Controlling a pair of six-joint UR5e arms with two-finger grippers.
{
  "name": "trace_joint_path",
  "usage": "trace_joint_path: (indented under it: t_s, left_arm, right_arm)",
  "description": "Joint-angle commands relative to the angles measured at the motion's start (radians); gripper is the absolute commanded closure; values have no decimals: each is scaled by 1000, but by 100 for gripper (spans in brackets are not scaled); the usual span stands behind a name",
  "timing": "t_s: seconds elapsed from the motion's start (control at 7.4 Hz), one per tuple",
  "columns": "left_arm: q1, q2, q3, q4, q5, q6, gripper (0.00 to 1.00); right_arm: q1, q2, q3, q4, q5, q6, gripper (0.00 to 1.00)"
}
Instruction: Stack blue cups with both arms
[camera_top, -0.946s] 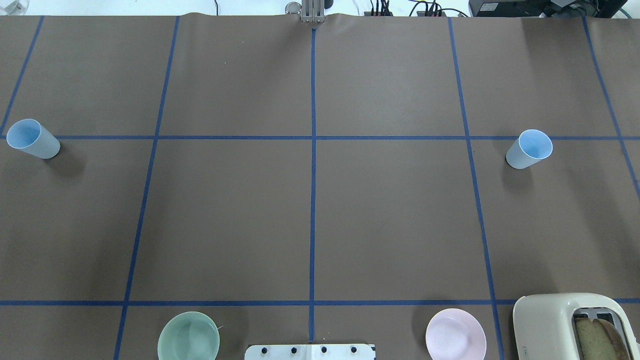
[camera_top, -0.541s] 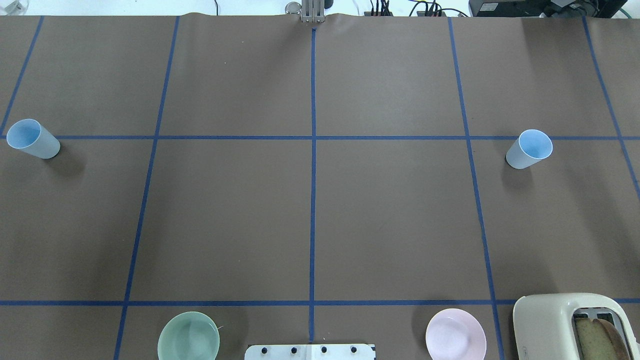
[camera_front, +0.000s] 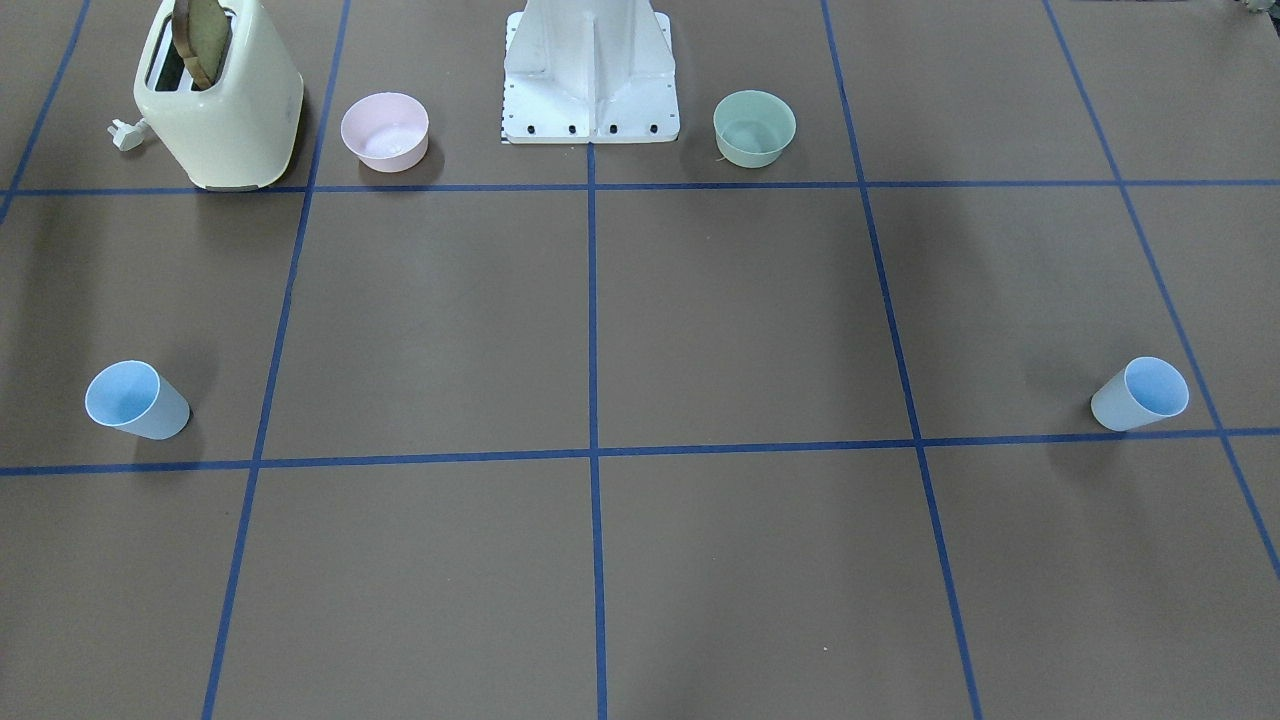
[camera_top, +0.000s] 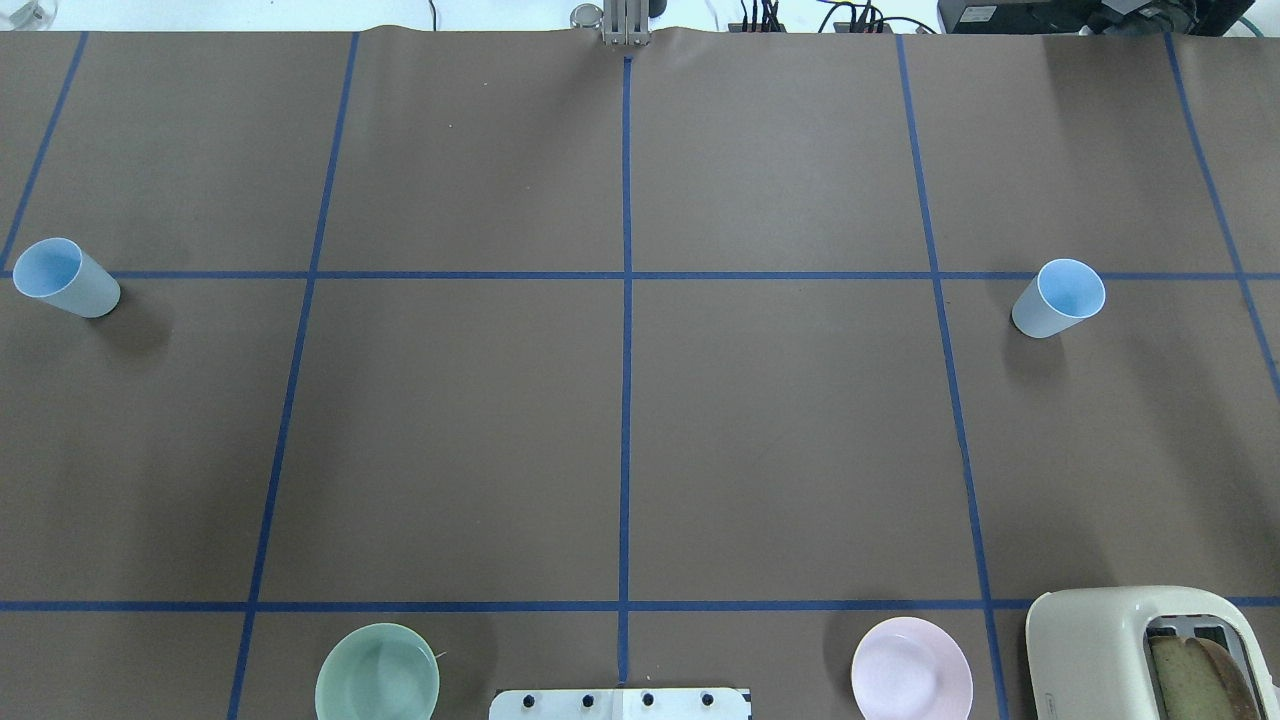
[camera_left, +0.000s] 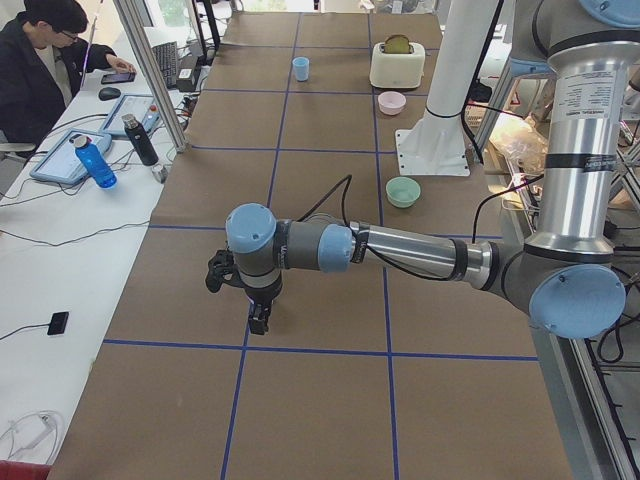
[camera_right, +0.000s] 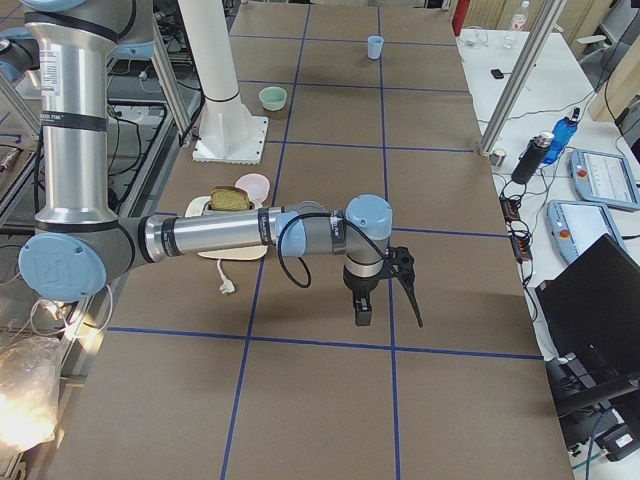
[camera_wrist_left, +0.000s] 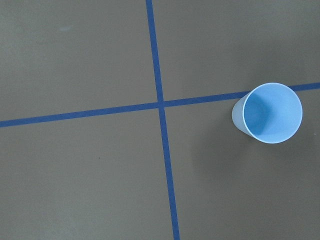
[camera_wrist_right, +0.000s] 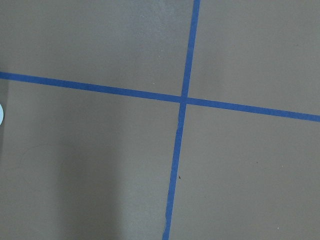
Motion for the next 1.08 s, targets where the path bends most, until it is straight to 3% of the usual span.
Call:
trace_joint_path:
  t_s: [0.0, 0.27, 0.41, 0.68, 0.95]
  left_arm:
    - [-4, -27, 6, -98, 1, 1, 2]
    - [-6, -47, 73, -237, 12, 0, 2]
    - [-7, -57, 77, -269, 12, -7, 2]
    - [-3, -64, 78, -356, 18, -85, 2]
    - [43, -71, 209, -456, 18, -104, 2]
  right_arm:
    - [0, 96, -3, 10, -13, 0, 0]
    - [0, 127, 0, 47, -7, 10, 0]
    - [5, 115, -7, 144, -7, 13, 0]
    - [3, 121, -15, 198, -7, 82, 0]
    - [-26, 124, -20, 198, -8, 155, 0]
